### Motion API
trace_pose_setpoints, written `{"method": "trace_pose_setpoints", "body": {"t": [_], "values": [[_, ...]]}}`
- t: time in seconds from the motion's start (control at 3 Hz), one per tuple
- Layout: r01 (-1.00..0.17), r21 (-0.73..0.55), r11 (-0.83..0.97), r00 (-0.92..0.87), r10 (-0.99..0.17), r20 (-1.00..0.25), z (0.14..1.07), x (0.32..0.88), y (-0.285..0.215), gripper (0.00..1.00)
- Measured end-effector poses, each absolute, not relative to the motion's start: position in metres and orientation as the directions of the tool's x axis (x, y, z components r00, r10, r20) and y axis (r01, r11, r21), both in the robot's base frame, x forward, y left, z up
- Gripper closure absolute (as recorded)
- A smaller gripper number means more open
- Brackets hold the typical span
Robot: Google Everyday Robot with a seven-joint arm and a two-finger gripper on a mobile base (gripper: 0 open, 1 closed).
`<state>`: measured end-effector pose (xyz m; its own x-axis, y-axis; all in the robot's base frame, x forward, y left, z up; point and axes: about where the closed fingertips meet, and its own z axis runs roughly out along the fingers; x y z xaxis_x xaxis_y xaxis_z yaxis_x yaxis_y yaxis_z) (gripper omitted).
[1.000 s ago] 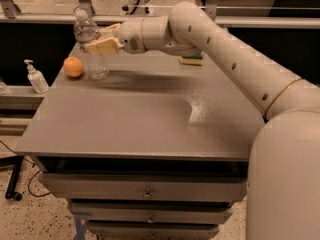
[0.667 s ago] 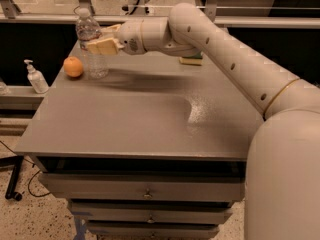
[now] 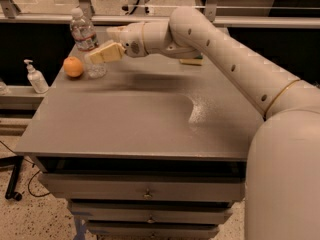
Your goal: Move water bottle near orange
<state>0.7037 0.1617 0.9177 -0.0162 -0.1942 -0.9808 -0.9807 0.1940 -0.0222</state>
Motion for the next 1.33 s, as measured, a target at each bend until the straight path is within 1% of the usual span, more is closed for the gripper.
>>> {"method": "trace_pose_setpoints", "body": {"t": [0.33,0.67,1.0,1.33], "values": [[-0.980,-0.019,0.196,-0.020,-0.195,-0.981,0.917,0.703,0.160,0.00],[-0.975,-0.039,0.217,-0.006,-0.201,-0.980,0.920,0.700,0.138,0.00],[-0.954,-0.113,0.276,0.056,-0.206,-0.977,0.941,0.695,0.090,0.00],[-0.910,-0.205,0.359,0.144,-0.189,-0.971,0.975,0.675,0.021,0.00]]}}
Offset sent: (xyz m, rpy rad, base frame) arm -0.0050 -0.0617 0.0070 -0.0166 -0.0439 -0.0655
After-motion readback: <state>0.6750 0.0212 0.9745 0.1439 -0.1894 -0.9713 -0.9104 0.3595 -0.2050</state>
